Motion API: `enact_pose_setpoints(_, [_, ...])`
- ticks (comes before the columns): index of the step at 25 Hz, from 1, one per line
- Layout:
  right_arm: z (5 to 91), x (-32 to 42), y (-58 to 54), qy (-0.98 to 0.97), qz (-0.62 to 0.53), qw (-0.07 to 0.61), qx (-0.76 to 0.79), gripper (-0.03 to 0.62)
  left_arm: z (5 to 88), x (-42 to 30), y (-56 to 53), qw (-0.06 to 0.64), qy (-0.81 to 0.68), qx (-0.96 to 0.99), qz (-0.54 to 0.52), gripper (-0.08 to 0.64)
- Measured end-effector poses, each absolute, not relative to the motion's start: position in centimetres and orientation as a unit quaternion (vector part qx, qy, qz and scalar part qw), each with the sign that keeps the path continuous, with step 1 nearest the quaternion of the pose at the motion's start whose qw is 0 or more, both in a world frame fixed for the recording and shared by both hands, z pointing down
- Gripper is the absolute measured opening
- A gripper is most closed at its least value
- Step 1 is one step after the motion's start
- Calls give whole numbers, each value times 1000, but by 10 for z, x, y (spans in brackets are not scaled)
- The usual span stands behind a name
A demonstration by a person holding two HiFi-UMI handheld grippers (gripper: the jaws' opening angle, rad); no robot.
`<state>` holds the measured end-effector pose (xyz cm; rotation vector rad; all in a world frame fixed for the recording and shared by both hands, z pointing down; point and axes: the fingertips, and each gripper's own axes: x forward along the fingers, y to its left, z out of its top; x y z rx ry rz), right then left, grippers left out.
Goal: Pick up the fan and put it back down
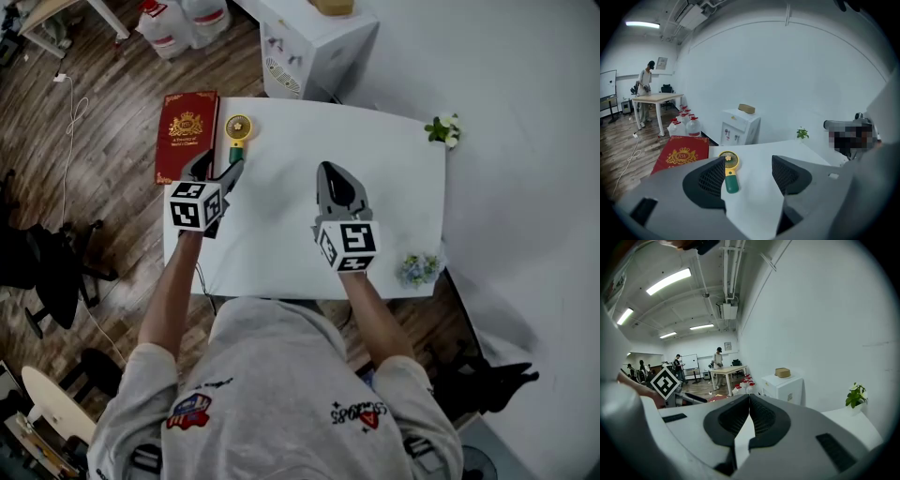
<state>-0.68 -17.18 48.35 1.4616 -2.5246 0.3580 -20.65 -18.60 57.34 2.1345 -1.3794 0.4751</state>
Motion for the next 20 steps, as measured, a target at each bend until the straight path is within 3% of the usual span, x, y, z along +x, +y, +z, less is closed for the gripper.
enact_pose_setpoints(20, [521, 21, -182, -840, 150, 124, 506, -8, 699, -202, -247, 408, -531, 704, 236, 308])
